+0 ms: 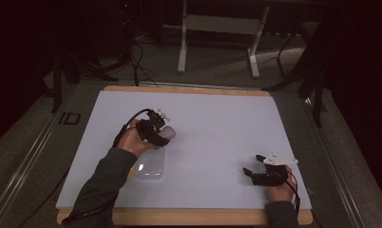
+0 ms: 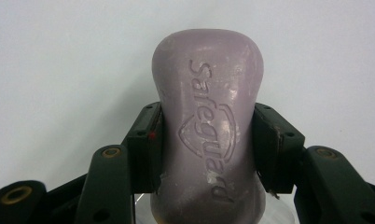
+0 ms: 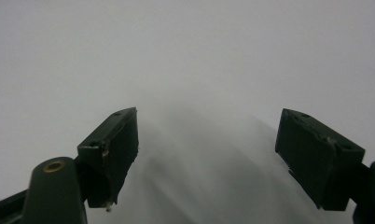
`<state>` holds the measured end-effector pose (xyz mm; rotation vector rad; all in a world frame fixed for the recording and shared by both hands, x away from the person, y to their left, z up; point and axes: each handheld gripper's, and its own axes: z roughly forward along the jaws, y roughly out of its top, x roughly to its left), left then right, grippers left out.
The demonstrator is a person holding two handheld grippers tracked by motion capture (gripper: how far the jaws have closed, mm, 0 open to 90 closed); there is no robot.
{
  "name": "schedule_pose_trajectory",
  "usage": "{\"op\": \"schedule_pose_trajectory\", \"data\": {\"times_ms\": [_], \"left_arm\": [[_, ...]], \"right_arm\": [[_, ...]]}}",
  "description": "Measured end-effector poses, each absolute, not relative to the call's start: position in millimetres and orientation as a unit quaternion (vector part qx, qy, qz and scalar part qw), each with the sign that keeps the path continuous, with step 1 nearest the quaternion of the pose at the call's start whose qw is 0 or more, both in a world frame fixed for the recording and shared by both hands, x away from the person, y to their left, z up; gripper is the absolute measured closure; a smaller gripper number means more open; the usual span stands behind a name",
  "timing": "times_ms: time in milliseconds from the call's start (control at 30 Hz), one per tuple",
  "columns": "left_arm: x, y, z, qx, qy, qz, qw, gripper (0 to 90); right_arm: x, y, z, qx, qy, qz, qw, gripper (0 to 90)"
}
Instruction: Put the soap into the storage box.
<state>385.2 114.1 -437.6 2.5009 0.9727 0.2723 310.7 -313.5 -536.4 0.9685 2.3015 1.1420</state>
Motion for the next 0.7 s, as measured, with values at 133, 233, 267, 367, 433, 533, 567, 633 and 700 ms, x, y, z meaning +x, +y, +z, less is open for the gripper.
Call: {"op": "schedule_pose_trajectory", "data": {"times_ms": [133,233,267,367,433,533,567,633,700], "left_arm": [[383,116,-438,0.905,0.351,0.098,0.22,49.4],[381,117,-438,0.904,0.353,0.098,0.221,49.4],[380,119,-438,0.904,0.352,0.099,0.22,49.4],[378,122,-438,0.903,0.354,0.101,0.221,49.4],[375,125,-438,0.901,0.355,0.103,0.225,49.4],[372,129,-438,0.9,0.357,0.104,0.226,49.4],[370,130,-438,0.9,0.358,0.105,0.225,49.4],[368,133,-439,0.899,0.36,0.11,0.224,49.4],[365,137,-438,0.898,0.363,0.111,0.223,49.4]], "right_arm": [[311,-313,-536,0.346,0.822,0.407,0.197,21.0],[311,-313,-536,0.346,0.822,0.407,0.197,21.0],[311,-313,-536,0.345,0.822,0.407,0.197,21.0],[311,-313,-536,0.346,0.822,0.407,0.197,21.0],[310,-313,-536,0.346,0.822,0.407,0.197,21.0],[310,-313,-536,0.346,0.822,0.406,0.197,21.0],[310,-313,-536,0.347,0.822,0.406,0.197,21.0],[310,-313,-536,0.346,0.822,0.406,0.198,21.0],[310,-313,-536,0.346,0.822,0.406,0.198,21.0]]}}
